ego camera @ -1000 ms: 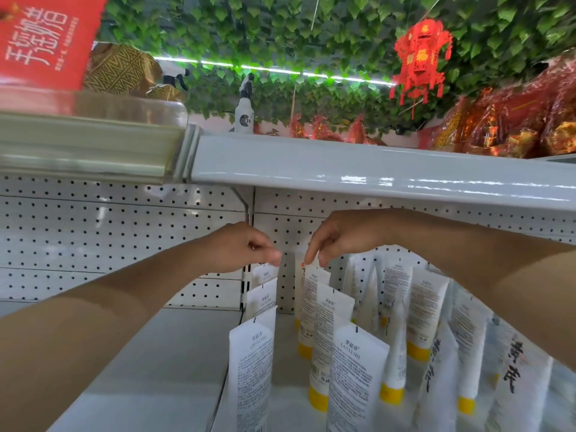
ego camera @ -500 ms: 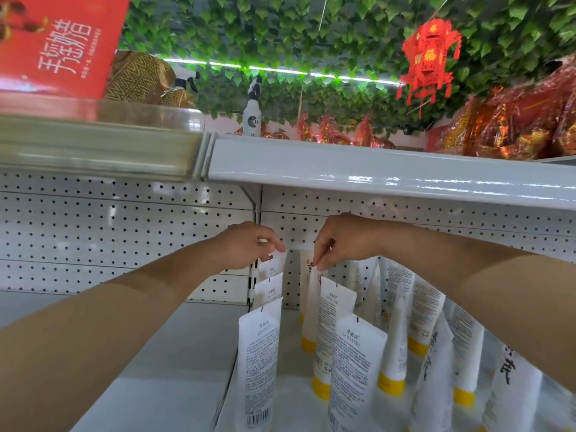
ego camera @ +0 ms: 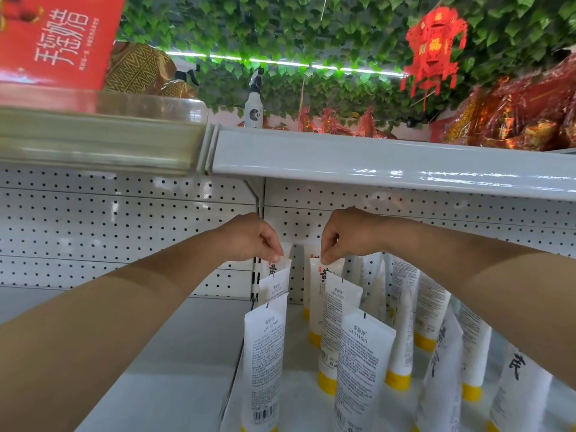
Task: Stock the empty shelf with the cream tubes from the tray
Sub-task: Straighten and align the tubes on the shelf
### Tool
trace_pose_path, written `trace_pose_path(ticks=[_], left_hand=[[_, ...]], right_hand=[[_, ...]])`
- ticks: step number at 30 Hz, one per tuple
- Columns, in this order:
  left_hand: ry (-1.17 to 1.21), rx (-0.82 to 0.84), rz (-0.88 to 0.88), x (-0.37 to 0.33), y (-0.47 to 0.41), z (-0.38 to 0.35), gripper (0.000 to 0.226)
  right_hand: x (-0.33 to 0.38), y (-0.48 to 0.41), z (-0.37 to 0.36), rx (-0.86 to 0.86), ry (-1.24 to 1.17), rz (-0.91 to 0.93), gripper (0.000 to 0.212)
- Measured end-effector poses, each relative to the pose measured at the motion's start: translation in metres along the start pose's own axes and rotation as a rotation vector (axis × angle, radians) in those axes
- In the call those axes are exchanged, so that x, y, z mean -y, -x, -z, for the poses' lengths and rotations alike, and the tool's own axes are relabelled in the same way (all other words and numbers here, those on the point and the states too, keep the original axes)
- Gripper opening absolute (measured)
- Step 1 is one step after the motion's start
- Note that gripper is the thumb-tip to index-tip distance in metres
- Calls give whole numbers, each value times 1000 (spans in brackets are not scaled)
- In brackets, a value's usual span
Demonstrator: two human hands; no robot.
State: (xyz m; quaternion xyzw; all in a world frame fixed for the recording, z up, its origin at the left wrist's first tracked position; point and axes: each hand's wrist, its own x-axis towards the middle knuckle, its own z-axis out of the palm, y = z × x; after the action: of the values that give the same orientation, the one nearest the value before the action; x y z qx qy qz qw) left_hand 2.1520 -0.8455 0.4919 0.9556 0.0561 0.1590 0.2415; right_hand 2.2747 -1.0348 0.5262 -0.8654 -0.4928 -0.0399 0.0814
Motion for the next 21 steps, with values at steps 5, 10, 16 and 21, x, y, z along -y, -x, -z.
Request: trace_pose_path(ticks=[5, 10, 16, 21], left_hand=[[-48, -73, 38, -1, -5, -6, 6], [-124, -73, 66, -4, -6, -6, 18], [-127, -77, 88, -3, -7, -6, 18], [-111, -90, 67, -9, 0, -5, 19]], right_hand=[[-1, 0, -2, -15, -1, -17, 19], [-1, 2, -3, -18, 10, -24, 20], [2, 2, -1, -9, 13, -29, 20], [6, 8, 1, -2, -11, 8, 18]])
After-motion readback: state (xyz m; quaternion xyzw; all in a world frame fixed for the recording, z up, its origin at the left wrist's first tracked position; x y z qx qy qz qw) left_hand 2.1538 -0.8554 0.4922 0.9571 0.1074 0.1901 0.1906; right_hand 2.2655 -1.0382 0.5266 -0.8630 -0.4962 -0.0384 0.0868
